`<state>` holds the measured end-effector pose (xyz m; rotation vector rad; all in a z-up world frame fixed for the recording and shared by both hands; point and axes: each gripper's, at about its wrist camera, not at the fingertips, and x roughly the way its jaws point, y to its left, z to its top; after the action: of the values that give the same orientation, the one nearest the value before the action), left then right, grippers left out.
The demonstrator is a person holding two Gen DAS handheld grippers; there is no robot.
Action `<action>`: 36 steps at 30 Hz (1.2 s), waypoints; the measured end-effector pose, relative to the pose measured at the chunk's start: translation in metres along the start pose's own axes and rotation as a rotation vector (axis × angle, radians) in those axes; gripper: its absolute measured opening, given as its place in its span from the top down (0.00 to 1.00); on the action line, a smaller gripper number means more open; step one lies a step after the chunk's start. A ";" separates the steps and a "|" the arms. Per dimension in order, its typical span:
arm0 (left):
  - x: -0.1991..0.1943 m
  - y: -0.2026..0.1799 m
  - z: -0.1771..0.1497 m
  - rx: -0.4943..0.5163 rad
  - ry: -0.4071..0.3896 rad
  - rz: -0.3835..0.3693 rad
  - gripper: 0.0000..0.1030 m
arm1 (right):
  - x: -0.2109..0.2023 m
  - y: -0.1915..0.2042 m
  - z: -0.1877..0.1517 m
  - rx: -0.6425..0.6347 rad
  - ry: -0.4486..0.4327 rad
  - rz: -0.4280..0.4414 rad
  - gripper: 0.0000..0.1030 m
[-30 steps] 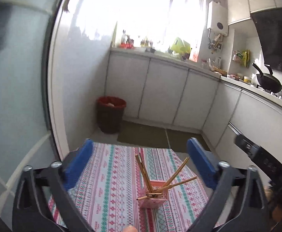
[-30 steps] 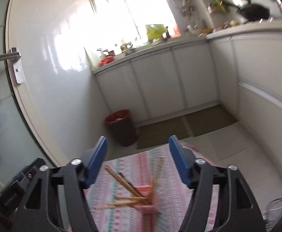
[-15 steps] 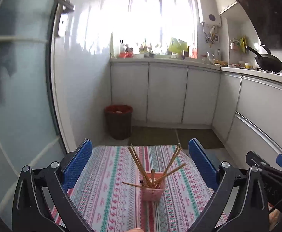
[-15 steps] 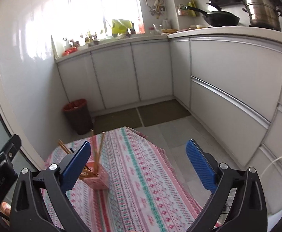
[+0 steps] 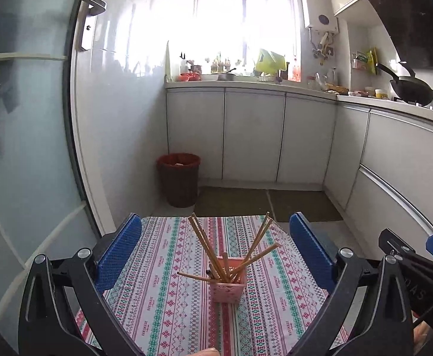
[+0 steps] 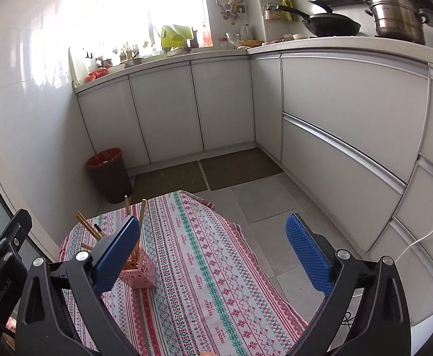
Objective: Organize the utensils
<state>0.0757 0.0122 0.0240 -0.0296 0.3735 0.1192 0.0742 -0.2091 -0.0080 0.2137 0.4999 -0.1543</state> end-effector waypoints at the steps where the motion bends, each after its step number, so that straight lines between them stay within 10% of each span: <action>1: 0.001 0.000 0.000 -0.004 0.004 -0.002 0.07 | 0.000 0.000 0.000 -0.001 0.002 0.002 0.07; 36: 0.005 -0.003 -0.003 -0.003 0.020 0.016 0.07 | 0.009 0.000 -0.003 0.002 0.046 0.029 0.07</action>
<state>0.0794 0.0096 0.0191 -0.0305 0.3931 0.1352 0.0807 -0.2090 -0.0150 0.2265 0.5427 -0.1222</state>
